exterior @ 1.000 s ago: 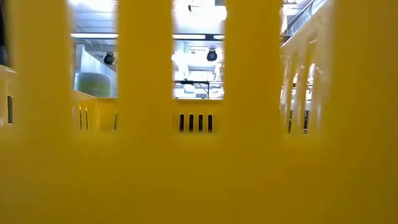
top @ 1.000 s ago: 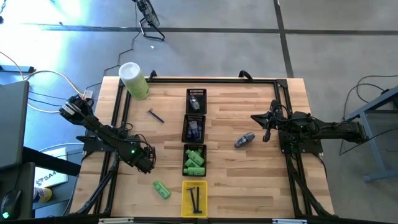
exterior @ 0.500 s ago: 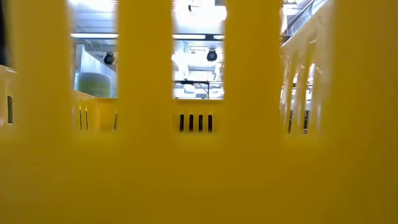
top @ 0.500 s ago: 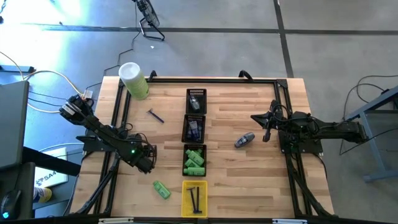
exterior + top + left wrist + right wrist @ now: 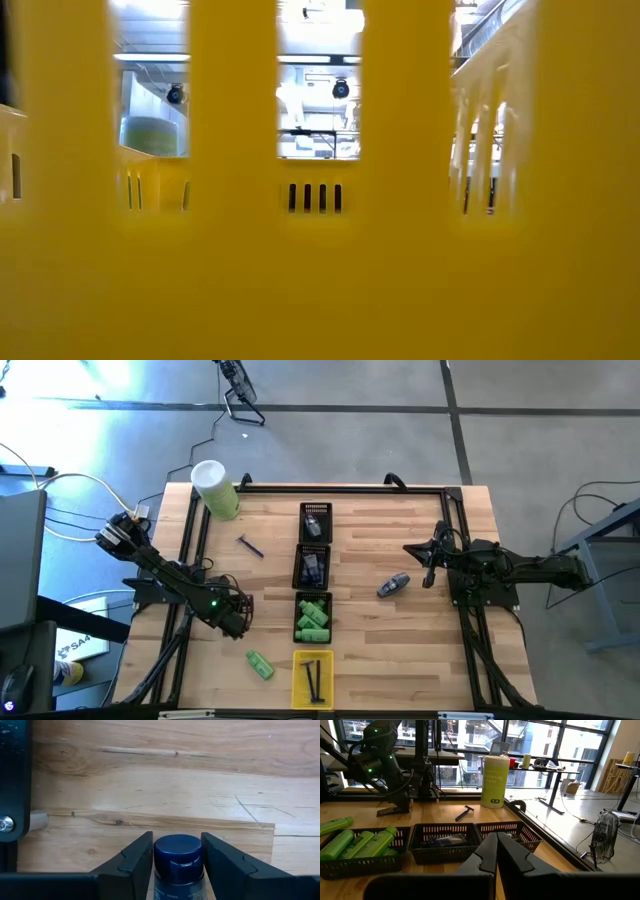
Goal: Pick & Place Travel size toiletries
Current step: Put the dark blue shave butter bottle into the center black bin
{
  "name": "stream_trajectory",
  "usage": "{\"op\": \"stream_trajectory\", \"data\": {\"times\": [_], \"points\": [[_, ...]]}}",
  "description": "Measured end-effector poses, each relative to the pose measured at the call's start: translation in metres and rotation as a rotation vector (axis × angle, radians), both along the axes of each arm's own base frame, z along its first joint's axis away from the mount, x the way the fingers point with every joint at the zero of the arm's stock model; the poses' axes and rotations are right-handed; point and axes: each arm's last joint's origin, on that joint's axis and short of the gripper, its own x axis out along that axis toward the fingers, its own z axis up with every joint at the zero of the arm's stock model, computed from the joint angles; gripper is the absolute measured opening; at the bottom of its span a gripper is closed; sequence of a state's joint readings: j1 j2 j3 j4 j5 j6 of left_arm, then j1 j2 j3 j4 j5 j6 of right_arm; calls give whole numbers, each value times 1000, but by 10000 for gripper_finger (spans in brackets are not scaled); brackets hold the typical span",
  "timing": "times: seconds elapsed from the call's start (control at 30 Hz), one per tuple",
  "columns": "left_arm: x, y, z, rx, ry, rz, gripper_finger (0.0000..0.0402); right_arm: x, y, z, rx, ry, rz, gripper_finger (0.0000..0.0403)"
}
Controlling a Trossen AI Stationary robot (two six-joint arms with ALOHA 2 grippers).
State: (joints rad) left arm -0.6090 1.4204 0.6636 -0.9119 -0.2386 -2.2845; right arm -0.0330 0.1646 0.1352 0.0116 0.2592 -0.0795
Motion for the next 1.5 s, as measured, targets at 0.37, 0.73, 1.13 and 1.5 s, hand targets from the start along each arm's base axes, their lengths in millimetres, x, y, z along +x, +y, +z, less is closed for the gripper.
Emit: {"op": "stream_trajectory", "data": {"times": [0.37, 0.73, 1.13, 1.5], "points": [[0, 0, 0, 0, 1, -2, 158, 0, 0, 0, 0, 0, 0, 2], [0, 0, 0, -1, 2, -9, 126, 0, 0, 0, 0, 0, 0, 2], [0, 0, 0, -3, -1, -9, 132, 0, 0, 0, 0, 0, 0, 2], [1, 0, 0, 8, -4, -29, 133, 0, 0, 0, 0, 0, 0, 2]]}}
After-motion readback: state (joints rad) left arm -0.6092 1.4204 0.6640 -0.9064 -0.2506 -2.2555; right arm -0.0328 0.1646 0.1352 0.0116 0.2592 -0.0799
